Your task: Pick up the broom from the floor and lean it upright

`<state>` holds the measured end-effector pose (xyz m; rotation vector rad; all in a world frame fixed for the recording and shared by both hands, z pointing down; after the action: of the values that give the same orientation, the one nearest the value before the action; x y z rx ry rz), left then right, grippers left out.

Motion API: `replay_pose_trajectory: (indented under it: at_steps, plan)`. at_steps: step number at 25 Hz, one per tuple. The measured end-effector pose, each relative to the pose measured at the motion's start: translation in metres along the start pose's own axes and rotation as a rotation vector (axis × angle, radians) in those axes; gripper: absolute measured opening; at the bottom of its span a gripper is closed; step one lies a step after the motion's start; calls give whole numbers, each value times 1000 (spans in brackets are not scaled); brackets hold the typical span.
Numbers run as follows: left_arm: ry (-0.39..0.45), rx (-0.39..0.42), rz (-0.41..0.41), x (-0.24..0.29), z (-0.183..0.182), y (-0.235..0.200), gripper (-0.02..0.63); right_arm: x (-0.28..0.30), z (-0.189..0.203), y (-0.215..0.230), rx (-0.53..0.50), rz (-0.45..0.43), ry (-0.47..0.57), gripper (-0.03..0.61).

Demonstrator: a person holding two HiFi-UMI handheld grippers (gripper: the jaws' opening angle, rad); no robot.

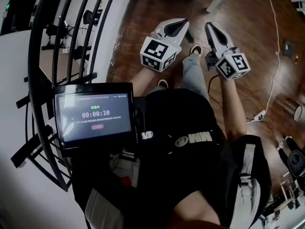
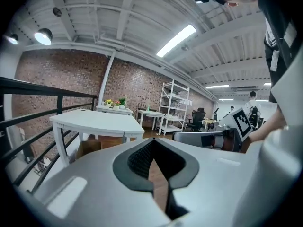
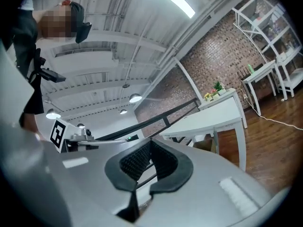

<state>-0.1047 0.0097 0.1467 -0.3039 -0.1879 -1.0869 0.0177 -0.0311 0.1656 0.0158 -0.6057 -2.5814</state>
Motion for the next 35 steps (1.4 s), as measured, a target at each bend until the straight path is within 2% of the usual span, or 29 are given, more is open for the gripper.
replay_pose_trajectory:
  at_steps: [3, 7, 11, 16, 20, 29, 35]
  plan:
    - [56, -20, 0, -68, 10, 9, 19, -14, 23, -70, -75, 16, -22, 3]
    - [99, 0, 8, -153, 19, 43, 20, -48, 39, -166, -216, -17, -63, 3]
    - [117, 18, 14, -193, 16, 67, 20, -69, 29, -225, -298, -29, -56, 3]
    - [140, 36, 35, -184, 1, 79, 20, -73, 32, -238, -284, -53, -51, 3]
    - [149, 29, 36, -183, -1, 82, 20, -70, 45, -228, -282, -10, -62, 3]
    - [164, 54, 45, -179, -4, 90, 20, -71, 39, -211, -268, 83, -29, 3]
    - [151, 68, 52, -179, -6, 90, 20, -68, 34, -215, -280, 101, -10, 3]
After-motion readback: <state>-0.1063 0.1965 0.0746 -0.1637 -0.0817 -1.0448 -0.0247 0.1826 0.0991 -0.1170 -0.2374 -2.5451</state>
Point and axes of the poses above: the fingertips, and each gripper's own axes: x forward along the fingers, y to its right, z out of its underside, the point moved 4 cm from there along -x, backward along the fingers, and after that the axes turned 6 degrees about -y, right-handed, at the moved point
